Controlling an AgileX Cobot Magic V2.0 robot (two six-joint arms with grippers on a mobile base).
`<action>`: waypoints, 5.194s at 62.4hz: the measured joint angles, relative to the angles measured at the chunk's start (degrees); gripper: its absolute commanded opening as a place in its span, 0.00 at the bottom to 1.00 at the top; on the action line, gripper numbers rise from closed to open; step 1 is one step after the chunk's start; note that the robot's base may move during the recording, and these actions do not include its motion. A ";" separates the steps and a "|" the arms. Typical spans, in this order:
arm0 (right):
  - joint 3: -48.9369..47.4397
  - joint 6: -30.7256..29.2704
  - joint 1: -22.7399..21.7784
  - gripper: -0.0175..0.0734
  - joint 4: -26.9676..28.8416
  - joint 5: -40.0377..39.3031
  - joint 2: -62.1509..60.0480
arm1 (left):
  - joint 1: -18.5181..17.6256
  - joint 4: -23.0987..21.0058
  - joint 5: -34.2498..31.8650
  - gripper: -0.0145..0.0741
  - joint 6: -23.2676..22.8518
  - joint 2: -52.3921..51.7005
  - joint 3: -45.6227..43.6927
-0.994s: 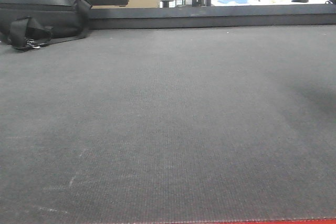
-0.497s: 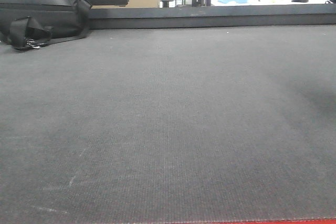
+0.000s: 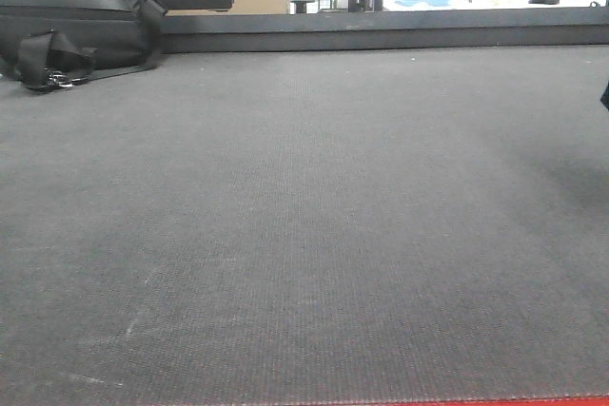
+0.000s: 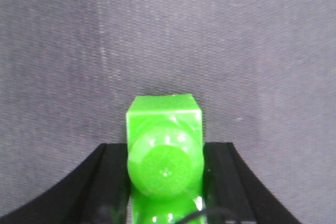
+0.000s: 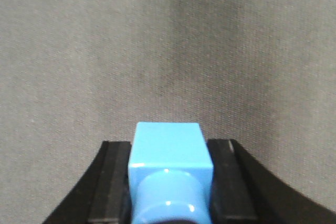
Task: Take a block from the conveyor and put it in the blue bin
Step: 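Lift both held blocks up off the conveyor belt, then drive the base away from the conveyor to the shelf of blue bins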
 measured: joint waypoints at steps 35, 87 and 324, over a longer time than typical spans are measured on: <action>5.63 -3.86 0.00 0.01 0.37 -13.63 -15.15 | -0.60 -3.32 -10.35 0.04 -6.20 -31.49 10.56; 32.24 -4.12 0.00 0.01 -1.36 -34.95 -57.46 | -4.82 -4.33 -27.80 0.04 -6.40 -86.45 39.01; 32.24 -4.37 0.00 0.01 -1.36 -38.19 -64.59 | -4.91 -4.18 -28.02 0.04 -6.54 -87.95 39.01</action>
